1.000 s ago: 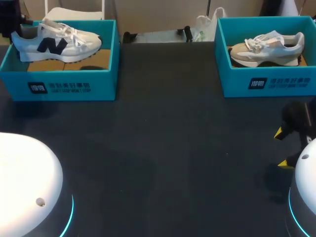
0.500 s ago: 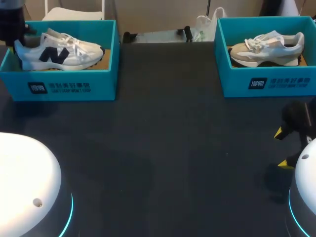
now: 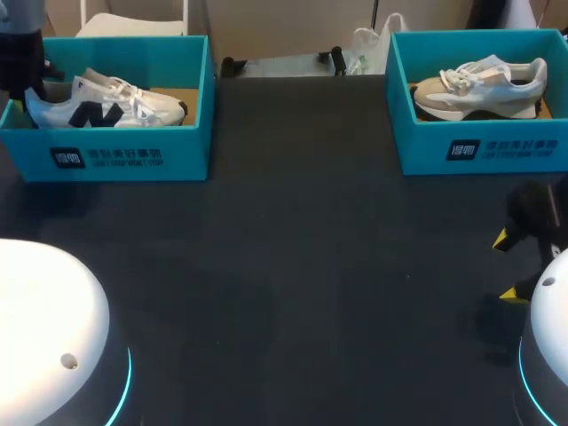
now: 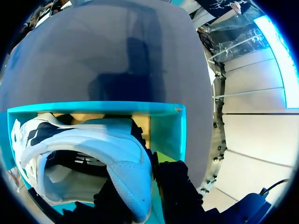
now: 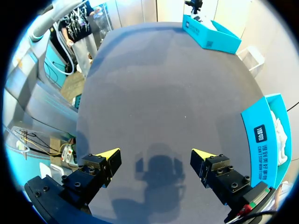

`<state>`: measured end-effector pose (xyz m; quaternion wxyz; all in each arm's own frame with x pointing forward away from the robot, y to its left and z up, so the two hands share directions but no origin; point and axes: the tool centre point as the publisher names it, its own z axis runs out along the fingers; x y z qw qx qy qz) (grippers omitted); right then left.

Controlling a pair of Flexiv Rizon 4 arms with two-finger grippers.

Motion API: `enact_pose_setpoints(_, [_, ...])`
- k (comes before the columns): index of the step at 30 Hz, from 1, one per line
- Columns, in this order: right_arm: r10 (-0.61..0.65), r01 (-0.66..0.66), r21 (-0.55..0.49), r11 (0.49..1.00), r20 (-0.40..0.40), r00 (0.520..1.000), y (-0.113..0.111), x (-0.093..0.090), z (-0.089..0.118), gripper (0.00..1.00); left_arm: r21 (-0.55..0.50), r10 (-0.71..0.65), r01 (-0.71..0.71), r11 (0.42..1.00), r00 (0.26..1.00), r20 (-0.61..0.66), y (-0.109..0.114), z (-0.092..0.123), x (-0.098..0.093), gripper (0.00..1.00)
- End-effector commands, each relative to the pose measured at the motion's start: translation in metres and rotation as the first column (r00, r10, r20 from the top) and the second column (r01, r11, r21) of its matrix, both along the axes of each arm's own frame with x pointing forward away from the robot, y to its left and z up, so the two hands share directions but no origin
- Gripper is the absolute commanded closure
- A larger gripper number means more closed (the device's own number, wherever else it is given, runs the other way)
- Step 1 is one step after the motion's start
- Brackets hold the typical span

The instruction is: Take the shoe out of the shoebox, open the shoe tongue, remove and reinsert the insole, then place the shoe into the shoebox

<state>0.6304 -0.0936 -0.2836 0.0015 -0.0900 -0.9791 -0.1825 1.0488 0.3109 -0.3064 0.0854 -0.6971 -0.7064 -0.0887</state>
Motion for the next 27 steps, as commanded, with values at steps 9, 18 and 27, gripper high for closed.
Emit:
enact_pose_setpoints(9, [-0.001,0.001,-0.002,1.0,0.001,1.0,0.001,-0.001,0.0,0.0,-0.02,0.004,-0.004,1.0,1.0,0.009,0.0,-0.029,-0.005,1.0])
enact_pose_setpoints(18, [-0.001,0.001,-0.002,1.0,0.001,1.0,0.001,-0.001,0.0,0.0,-0.038,-0.002,0.002,0.999,1.0,0.004,-0.002,-0.046,-0.006,1.0])
enact_pose_setpoints(27, [-0.001,0.001,-0.002,1.0,0.001,1.0,0.001,-0.001,0.0,0.0,-0.024,0.022,-0.021,0.999,1.0,0.02,-0.01,-0.057,-0.006,1.0])
